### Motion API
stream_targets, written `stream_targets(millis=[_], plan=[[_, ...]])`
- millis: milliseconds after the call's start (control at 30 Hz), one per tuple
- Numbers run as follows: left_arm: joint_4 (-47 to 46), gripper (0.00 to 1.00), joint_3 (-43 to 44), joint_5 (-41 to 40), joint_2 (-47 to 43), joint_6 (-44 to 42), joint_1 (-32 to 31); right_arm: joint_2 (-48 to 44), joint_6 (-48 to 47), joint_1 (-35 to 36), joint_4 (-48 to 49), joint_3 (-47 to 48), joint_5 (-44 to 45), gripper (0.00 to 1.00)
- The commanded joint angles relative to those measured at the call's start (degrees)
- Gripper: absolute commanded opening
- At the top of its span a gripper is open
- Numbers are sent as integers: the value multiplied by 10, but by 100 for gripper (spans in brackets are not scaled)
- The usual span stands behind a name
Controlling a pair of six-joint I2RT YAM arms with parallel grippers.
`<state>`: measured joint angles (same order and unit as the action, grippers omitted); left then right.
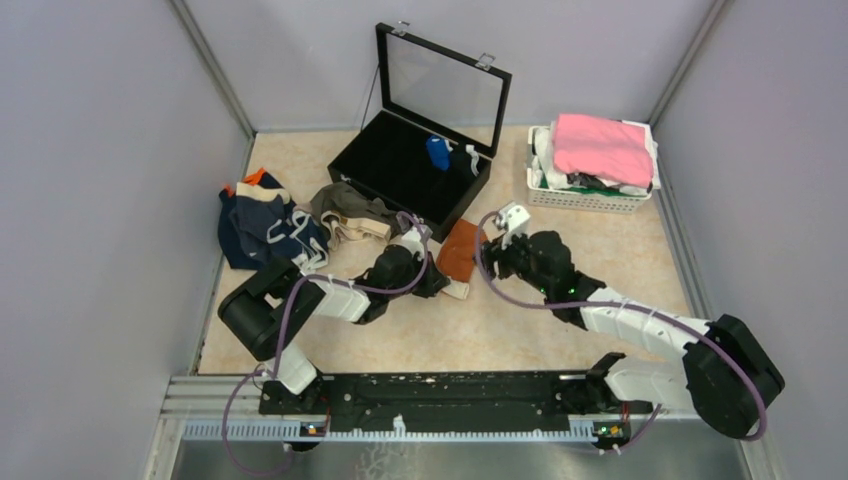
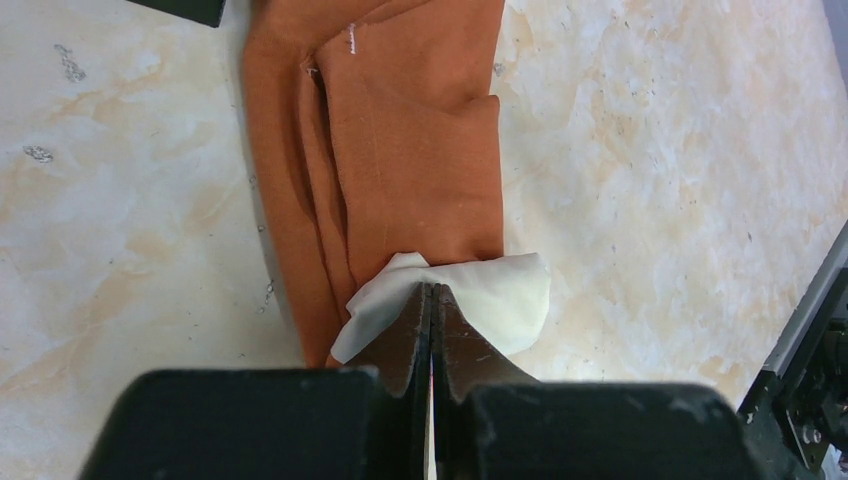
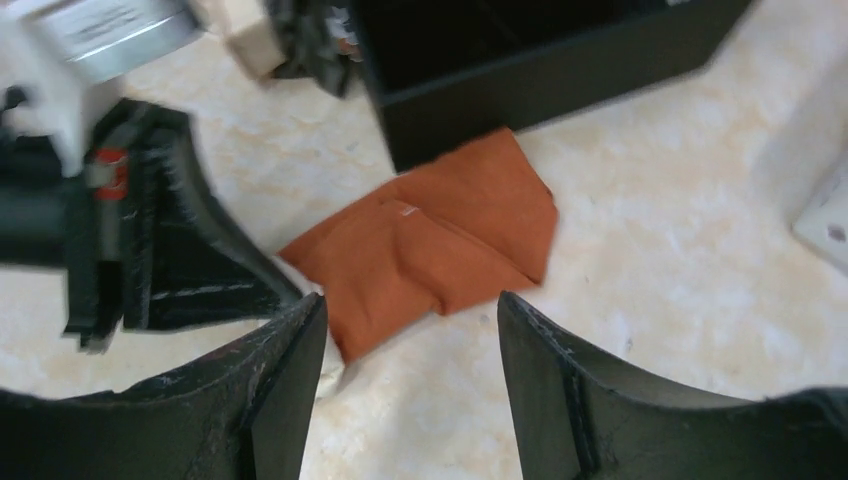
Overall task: Roll the underwear
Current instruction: Roll the underwear to the center of the board.
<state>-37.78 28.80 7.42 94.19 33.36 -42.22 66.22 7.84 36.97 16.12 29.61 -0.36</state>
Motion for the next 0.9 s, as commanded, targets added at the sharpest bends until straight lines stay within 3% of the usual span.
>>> stream_targets(millis=[0, 233, 367, 500, 700, 867], plan=[[70, 0, -18, -25, 36, -10, 13, -33, -250, 85, 113, -38, -14, 62], [76, 0, -16, -14, 56, 0, 24, -24, -512, 175, 6, -56, -87, 57], [75, 0, -14, -7, 64, 0, 27, 41, -487, 212, -80, 10, -26, 44], [72, 0, -11, -2, 69, 0, 29, 110, -446, 238, -148, 74, 50, 51], [73, 0, -6, 10, 80, -1, 33, 167, -471, 270, -79, 63, 105, 51], [70, 0, -4, 17, 87, -2, 37, 202, -495, 274, -76, 80, 181, 52]])
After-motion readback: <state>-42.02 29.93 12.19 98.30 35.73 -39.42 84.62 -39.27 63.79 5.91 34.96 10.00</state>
